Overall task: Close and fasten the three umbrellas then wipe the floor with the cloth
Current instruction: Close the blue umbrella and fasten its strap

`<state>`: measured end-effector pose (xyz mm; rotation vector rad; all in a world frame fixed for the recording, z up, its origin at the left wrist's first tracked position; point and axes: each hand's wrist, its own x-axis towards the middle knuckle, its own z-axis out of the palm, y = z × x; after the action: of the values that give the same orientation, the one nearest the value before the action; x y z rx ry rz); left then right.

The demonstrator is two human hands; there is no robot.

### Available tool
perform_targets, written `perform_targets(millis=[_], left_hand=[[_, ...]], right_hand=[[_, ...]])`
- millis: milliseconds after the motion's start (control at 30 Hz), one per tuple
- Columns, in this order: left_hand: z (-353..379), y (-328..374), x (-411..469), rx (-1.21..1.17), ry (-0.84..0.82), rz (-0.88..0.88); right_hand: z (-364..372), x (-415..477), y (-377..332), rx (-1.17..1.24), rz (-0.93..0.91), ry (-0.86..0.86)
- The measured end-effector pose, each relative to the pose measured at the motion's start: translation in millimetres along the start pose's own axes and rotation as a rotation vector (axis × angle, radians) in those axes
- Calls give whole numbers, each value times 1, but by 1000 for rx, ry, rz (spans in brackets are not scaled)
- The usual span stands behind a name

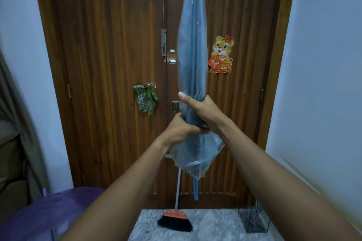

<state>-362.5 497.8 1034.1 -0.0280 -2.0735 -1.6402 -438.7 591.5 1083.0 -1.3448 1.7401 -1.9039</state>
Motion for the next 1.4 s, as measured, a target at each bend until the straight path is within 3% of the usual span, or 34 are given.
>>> perform_targets(millis=[133, 267, 400, 567, 867, 1000, 1200, 1400], left_hand=[[-14, -4, 0, -30, 96, 15], [-33, -3, -1, -29, 39, -15], [-45, 1, -1, -50, 61, -7], [-56, -1, 2, -15, 104, -20], [-74, -12, 10, 39, 505, -10], [-71, -12, 16, 55, 538, -18], [-66, -7, 22, -75, 536, -19], [-61, -5, 37, -352, 629, -64]], right_hand=[[-26, 3, -7, 183, 205, -335], [-42, 11, 6, -6, 394, -350], [-46, 11, 20, -365, 274, -343], [-59, 9, 17, -329, 210, -253], [-33, 3, 2, -339, 49, -306], [-19, 3, 7, -290, -41, -165], [-5, -1, 16, -252, -2, -199], [8, -4, 28, -164, 6, -86]])
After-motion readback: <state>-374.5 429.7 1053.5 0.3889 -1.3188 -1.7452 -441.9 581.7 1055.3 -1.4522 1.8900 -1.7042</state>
